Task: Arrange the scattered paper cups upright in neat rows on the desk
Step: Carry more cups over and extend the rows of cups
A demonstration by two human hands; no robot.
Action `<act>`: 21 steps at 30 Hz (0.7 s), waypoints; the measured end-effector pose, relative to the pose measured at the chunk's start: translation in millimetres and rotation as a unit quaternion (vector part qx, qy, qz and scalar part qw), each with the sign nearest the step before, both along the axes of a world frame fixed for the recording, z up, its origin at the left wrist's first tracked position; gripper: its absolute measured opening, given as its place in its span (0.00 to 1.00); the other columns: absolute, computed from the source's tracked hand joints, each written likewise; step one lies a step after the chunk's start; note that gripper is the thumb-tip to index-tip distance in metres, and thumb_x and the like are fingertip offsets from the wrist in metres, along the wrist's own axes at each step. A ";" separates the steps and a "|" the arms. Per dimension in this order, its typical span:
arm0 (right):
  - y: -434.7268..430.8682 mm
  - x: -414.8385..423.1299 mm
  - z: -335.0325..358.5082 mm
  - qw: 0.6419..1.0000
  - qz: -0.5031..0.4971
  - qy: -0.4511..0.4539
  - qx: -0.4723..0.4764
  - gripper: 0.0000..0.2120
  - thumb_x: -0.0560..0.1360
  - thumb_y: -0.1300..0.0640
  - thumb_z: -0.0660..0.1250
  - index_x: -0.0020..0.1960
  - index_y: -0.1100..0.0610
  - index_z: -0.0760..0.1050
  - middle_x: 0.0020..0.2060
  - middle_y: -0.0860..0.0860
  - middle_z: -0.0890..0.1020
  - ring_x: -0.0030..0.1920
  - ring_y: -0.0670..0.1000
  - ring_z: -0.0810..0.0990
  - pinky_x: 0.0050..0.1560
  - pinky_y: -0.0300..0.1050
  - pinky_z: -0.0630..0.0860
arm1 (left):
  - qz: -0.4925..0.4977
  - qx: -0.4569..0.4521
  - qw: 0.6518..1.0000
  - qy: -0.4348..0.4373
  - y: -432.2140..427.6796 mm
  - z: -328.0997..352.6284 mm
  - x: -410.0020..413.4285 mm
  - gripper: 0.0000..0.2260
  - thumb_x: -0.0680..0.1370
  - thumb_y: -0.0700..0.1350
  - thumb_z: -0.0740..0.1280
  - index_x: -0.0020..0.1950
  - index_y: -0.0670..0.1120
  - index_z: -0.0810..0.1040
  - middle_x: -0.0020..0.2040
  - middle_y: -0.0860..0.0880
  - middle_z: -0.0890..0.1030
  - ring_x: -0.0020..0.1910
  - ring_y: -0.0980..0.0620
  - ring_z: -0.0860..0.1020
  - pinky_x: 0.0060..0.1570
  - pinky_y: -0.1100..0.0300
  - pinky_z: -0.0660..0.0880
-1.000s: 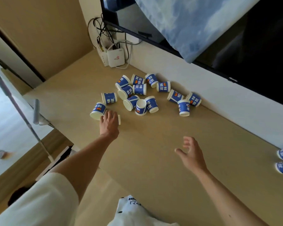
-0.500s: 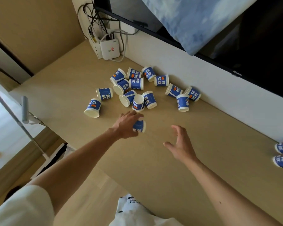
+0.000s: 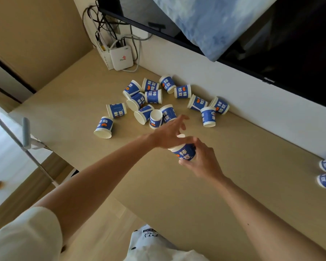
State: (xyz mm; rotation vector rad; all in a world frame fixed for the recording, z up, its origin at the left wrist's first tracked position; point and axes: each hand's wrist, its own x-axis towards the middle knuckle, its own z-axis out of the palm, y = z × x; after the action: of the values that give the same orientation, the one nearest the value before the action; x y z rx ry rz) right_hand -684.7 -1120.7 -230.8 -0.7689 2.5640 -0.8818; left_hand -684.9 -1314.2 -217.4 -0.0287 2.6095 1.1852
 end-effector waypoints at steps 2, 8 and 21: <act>9.6 -1.6 -1.8 0.996 -0.073 -0.034 -0.026 0.25 0.65 0.52 0.78 0.58 0.52 0.72 0.49 0.45 0.82 0.49 0.50 0.81 0.59 0.56 0.75 | 0.053 -0.035 0.997 0.049 -9.4 -6.4 -18.0 0.31 0.74 0.65 0.65 0.72 0.52 0.63 0.64 0.49 0.74 0.62 0.49 0.75 0.58 0.52 0.76; 46.4 -0.2 -10.6 0.982 -0.156 -0.094 -0.046 0.26 0.64 0.53 0.78 0.57 0.49 0.69 0.45 0.40 0.81 0.46 0.45 0.82 0.47 0.45 0.78 | 0.096 -0.302 0.948 -0.001 -46.6 -38.5 -58.4 0.34 0.75 0.52 0.71 0.76 0.48 0.59 0.74 0.42 0.64 0.74 0.39 0.61 0.70 0.41 0.66; 107.9 17.3 -23.9 0.947 -0.253 -0.166 -0.104 0.34 0.65 0.59 0.78 0.65 0.45 0.66 0.51 0.39 0.80 0.48 0.36 0.81 0.39 0.29 0.74 | 0.096 -0.429 0.892 -0.103 -25.6 -68.0 -14.9 0.20 0.74 0.43 0.71 0.65 0.44 0.72 0.60 0.43 0.77 0.62 0.41 0.76 0.59 0.50 0.76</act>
State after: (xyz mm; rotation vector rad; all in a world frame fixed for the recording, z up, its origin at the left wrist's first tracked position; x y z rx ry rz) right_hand -667.4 -1012.8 -254.7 0.0190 2.4097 -1.3201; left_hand -699.8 -1339.8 -285.4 -0.5588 2.7392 -0.0251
